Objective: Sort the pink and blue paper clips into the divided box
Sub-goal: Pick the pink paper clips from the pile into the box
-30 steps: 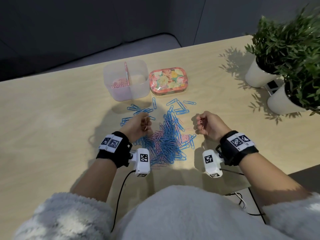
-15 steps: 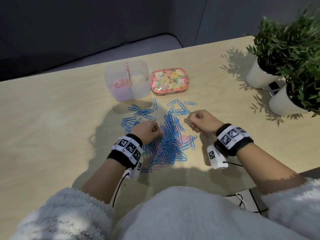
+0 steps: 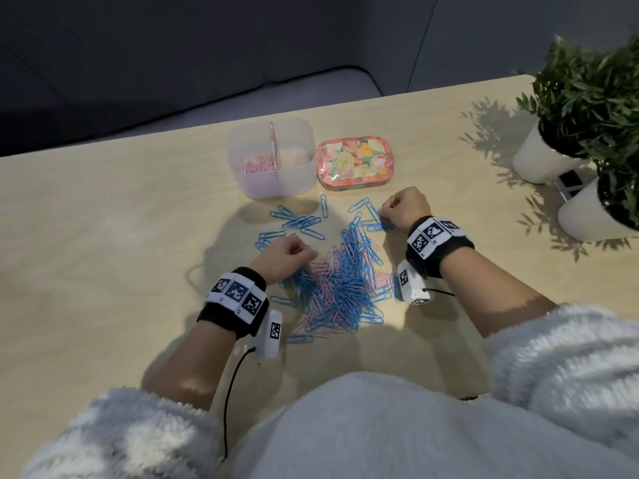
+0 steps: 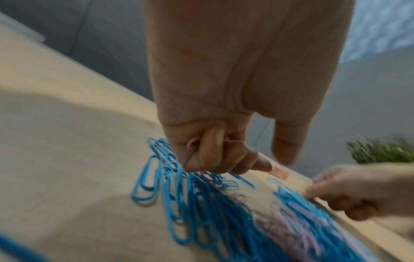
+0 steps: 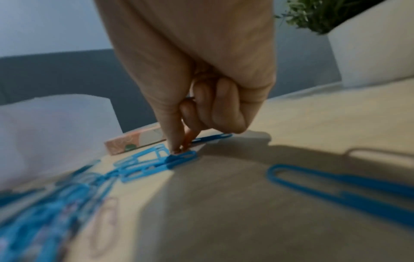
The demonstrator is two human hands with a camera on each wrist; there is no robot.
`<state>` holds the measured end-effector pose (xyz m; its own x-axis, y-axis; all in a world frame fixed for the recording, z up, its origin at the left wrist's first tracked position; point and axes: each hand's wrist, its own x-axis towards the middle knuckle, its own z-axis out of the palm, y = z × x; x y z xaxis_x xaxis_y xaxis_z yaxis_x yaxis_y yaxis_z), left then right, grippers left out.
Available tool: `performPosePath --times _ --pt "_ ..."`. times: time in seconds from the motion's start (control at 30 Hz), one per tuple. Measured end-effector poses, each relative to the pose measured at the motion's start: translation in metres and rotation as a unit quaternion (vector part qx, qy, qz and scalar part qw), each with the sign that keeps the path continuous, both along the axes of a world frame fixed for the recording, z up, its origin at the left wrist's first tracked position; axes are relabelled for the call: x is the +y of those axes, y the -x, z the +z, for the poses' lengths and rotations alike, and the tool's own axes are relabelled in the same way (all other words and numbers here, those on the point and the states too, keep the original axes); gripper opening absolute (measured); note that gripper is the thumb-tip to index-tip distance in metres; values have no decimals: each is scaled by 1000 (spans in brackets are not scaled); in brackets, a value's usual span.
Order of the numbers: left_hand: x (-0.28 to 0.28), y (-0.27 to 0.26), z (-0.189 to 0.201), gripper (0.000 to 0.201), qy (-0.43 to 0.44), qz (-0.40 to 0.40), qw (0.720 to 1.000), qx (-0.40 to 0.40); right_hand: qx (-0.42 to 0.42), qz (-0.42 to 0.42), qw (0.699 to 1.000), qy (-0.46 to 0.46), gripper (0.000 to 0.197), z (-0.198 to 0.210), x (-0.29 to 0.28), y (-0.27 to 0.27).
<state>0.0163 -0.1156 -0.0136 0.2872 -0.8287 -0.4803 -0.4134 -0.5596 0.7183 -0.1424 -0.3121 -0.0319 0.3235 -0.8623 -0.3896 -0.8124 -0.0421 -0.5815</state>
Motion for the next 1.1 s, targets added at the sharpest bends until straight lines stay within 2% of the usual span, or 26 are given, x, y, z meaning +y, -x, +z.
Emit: performPosePath --times 0.13,0.2,0.3,0.37,0.47,0.53,0.6,0.67,0.7,0.77,0.83,0.87,0.93,1.0,1.03,1.1 --pt "4 10 -8 24 -13 -108 983 -145 43 29 998 -34 11 2 6 -5" --pt "5 15 -8 28 -10 -137 972 -189 74 42 996 -5 9 4 10 -2" --pt "5 17 -6 17 2 -175 955 -239 117 64 990 49 8 6 16 1" --pt "6 16 -5 11 -2 -179 955 -235 132 70 988 47 12 6 20 0" --pt "7 10 -3 9 5 -130 979 -156 124 63 990 11 24 4 22 2" --pt "7 4 -1 13 15 -80 992 -99 90 62 994 -18 21 2 18 7" --pt "9 -3 1 18 24 -42 998 -46 44 47 997 -32 31 1 17 15" --pt "12 -10 2 18 34 -8 999 1 -45 7 997 -55 33 3 19 19" --pt "13 -14 0 19 34 13 999 18 -127 -23 986 -102 26 4 22 19" --pt "15 -19 -3 22 39 49 997 33 -285 -84 927 -230 17 11 30 14" --pt "16 -20 -3 21 54 74 995 42 -352 -111 881 -297 17 17 40 5" --pt "17 -20 -2 20 62 82 993 51 -359 -102 874 -311 16 20 46 0" --pt "18 -18 1 22 82 88 990 74 -324 -48 892 -313 11 20 59 -9" --pt "20 -17 0 24 88 91 988 89 -234 86 938 -240 10 17 70 -17" --pt "21 -18 -2 22 87 94 987 91 -178 175 952 -179 13 16 75 -19" --pt "24 -17 -5 11 79 113 985 105 -71 329 940 -60 20 15 86 -25"
